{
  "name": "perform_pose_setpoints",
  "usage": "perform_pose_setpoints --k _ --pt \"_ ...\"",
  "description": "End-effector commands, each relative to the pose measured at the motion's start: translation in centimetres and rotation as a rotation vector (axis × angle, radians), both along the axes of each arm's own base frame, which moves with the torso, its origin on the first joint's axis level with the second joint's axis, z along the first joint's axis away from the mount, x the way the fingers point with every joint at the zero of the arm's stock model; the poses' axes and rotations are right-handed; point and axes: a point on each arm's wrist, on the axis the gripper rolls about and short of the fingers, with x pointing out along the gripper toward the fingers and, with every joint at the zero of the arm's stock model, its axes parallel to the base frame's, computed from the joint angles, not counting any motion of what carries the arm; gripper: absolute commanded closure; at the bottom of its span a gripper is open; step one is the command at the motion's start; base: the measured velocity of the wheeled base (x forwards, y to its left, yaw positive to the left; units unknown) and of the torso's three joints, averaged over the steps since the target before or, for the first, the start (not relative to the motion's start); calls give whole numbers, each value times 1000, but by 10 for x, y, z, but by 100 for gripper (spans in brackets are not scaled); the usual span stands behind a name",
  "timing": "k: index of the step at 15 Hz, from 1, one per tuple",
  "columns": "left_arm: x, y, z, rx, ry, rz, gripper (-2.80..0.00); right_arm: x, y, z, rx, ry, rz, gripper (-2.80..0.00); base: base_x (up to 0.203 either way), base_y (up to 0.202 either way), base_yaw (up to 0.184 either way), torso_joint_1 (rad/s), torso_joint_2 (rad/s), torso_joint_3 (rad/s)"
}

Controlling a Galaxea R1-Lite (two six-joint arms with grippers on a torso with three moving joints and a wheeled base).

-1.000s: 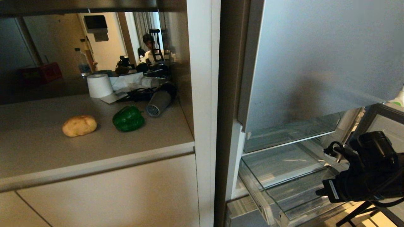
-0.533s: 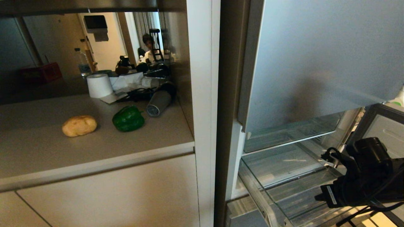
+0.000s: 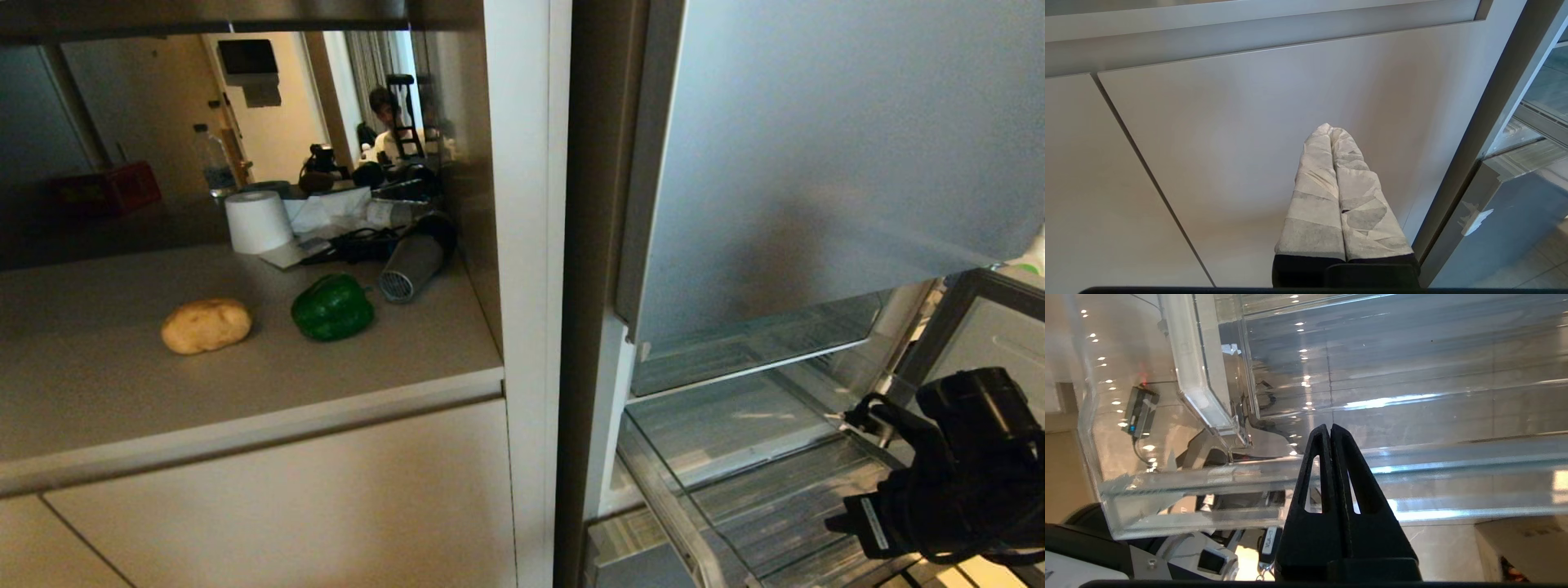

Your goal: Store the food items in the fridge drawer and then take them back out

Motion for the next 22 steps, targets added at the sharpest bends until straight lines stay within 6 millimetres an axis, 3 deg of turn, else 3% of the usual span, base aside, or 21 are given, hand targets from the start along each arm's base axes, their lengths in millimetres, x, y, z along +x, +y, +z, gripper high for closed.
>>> perform_pose_setpoints --k 1,3,7,12,18,22 --pt "1 0 -3 0 10 1 0 -10 0 4 -2 -16 1 0 0 0 0 0 0 0" --pt "1 0 -3 0 9 0 0 -17 0 10 -5 -48 6 0 0 0 0 0 0 0" --pt "1 0 -3 0 9 0 0 -9 0 28 7 -167 8 0 0 0 0 0 0 0" --pt "1 0 -3 0 9 -1 0 -32 0 48 11 -287 8 0 0 0 0 0 0 0" --pt "1 0 -3 0 9 1 0 -104 -2 89 73 -590 -70 0 0 0 0 0 0 0" --pt "1 0 -3 0 9 1 0 -166 -4 85 75 -796 -123 0 0 0 0 0 0 0"
